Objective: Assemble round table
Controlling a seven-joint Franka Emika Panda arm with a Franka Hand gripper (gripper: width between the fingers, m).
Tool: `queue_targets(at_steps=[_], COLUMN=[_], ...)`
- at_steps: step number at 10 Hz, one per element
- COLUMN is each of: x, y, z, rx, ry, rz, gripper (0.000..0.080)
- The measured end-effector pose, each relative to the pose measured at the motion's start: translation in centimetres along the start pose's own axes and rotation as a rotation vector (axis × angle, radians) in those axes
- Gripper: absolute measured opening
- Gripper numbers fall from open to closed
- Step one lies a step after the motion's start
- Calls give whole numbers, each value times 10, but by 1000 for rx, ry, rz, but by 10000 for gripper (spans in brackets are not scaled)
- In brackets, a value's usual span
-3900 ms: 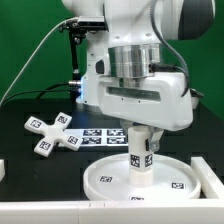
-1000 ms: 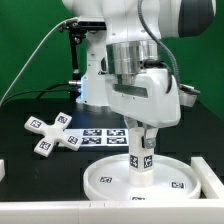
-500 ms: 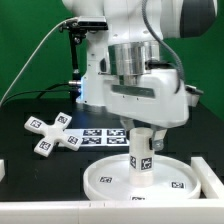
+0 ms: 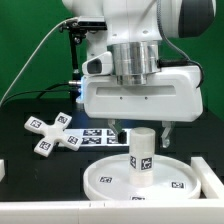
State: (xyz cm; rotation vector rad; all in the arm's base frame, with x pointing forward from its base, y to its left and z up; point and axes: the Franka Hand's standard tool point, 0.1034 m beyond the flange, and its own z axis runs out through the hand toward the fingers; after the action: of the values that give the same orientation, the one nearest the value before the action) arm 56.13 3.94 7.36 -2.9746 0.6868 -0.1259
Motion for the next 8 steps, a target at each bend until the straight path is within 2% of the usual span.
queue_targets(at_steps=[1, 3, 6, 7, 8], x=[1, 2, 1, 2, 2], y=[-2, -7, -6, -5, -4], z=[-1, -4, -3, -3, -3], rx=[-22, -37, -38, -39, -37], ry=[5, 10, 12, 12, 13], rz=[-183, -523, -521, -520, -472], gripper=[649, 649, 634, 461, 461])
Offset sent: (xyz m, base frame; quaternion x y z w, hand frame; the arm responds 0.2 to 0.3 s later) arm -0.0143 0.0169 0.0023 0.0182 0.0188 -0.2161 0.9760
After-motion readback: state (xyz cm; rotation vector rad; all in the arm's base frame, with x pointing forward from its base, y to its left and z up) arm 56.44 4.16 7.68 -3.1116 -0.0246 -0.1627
